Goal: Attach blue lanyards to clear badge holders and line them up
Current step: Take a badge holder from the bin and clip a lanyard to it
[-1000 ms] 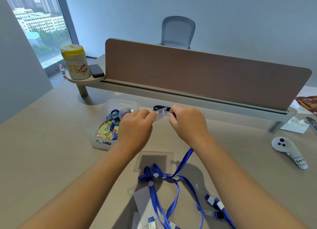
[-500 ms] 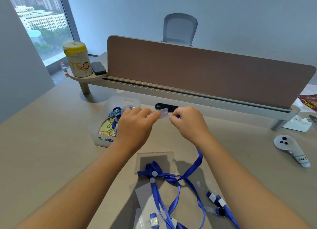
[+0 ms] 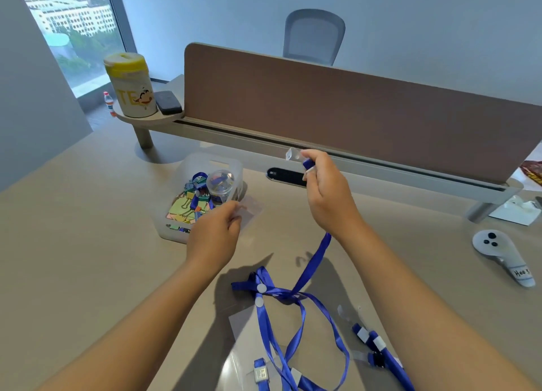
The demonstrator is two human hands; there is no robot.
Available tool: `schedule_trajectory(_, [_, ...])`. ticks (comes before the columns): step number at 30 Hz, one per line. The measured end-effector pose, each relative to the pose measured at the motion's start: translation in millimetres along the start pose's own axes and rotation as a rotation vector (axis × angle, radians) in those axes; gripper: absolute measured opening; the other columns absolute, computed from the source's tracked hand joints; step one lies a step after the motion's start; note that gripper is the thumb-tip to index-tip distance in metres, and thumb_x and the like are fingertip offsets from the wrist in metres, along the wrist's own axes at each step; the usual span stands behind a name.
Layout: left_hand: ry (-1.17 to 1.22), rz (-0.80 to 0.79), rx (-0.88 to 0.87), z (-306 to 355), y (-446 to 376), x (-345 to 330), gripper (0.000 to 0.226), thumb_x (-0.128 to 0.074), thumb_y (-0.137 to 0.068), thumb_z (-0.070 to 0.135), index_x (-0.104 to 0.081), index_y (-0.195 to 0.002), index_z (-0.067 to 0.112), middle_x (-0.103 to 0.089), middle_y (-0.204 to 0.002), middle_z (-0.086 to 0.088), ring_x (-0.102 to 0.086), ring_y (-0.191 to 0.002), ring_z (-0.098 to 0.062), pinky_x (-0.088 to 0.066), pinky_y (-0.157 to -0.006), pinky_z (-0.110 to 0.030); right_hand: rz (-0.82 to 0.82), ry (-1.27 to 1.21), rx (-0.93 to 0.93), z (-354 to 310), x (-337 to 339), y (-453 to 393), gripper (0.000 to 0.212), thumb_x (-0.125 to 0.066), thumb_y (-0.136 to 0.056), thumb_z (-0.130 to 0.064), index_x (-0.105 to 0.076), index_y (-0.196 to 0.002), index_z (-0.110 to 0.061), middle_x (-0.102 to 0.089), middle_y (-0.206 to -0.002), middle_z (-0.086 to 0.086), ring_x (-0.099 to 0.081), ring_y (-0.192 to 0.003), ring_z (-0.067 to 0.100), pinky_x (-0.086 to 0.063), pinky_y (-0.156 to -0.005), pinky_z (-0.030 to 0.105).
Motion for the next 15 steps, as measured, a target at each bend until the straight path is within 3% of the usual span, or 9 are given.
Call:
schedule_trajectory(2, [-0.008, -0.031, 0.034, -9.1, 6.9, -8.1, 0.024, -0.046, -0.091, 0.011, -0.060, -0.111, 0.010, -0.068, -0.104, -0.013, -0.059, -0.094, -0.031, -0.049, -0.076, -0.038, -0.074, -0.043, -0.122, 23.2, -13.3, 12.7, 0.033, -0.035, -0.095, -0.004, -0.044, -0.127, -0.004, -0.051, -0.098, 0.003, -0.049, -0.072, 0.007, -0.040, -0.064, 0.002])
schedule_trajectory(4, [-0.024, -0.057, 0.065, -18.2, 14.8, -16.3, 0.025, -0.047, -0.091, 0.012, -0.060, -0.113, 0.011, -0.068, -0.104, -0.014, -0.060, -0.094, -0.030, -0.051, -0.077, -0.039, -0.158, -0.079, -0.271, 51.1, -30.3, 29.2, 0.027, -0.042, -0.092, -0.003, -0.052, -0.117, -0.002, -0.062, -0.100, 0.014, -0.056, -0.081, 0.017, -0.048, -0.081, 0.025])
schedule_trajectory(6, [-0.046, -0.078, 0.069, -26.6, 23.0, -24.3, 0.026, -0.047, -0.091, 0.013, -0.059, -0.115, 0.012, -0.069, -0.105, -0.013, -0.061, -0.094, -0.028, -0.050, -0.077, -0.037, -0.274, -0.088, -0.398, 74.2, -47.3, 48.8, 0.021, -0.048, -0.088, -0.003, -0.058, -0.107, -0.001, -0.067, -0.099, 0.019, -0.058, -0.081, 0.021, -0.050, -0.083, 0.036])
schedule_trajectory(10, [-0.069, -0.079, 0.038, -39.8, 33.8, -35.9, 0.026, -0.048, -0.091, 0.013, -0.060, -0.114, 0.011, -0.068, -0.106, -0.014, -0.061, -0.095, -0.030, -0.047, -0.077, -0.035, -0.500, 0.012, -0.455, 98.6, -73.0, 82.4, 0.019, -0.053, -0.084, -0.004, -0.064, -0.100, -0.002, -0.061, -0.084, 0.009, -0.056, -0.078, 0.020, -0.046, -0.070, 0.029])
schedule_trajectory(15, [-0.045, -0.048, -0.072, -46.7, 48.2, -46.4, 0.025, -0.049, -0.091, 0.012, -0.061, -0.112, 0.010, -0.069, -0.109, -0.013, -0.061, -0.097, -0.029, -0.046, -0.078, -0.033, -0.601, 0.280, -0.368, 113.3, -98.8, 116.7, 0.021, -0.056, -0.083, -0.006, -0.067, -0.100, -0.006, -0.066, -0.103, 0.013, -0.056, -0.087, 0.023, -0.040, -0.072, 0.028])
Point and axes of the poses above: each hand's wrist, its own y-axis away from the middle knuckle, its own x-axis out of the back of the hand, z = x × y, the point moved 5 cm from there along -y, towards the middle knuckle
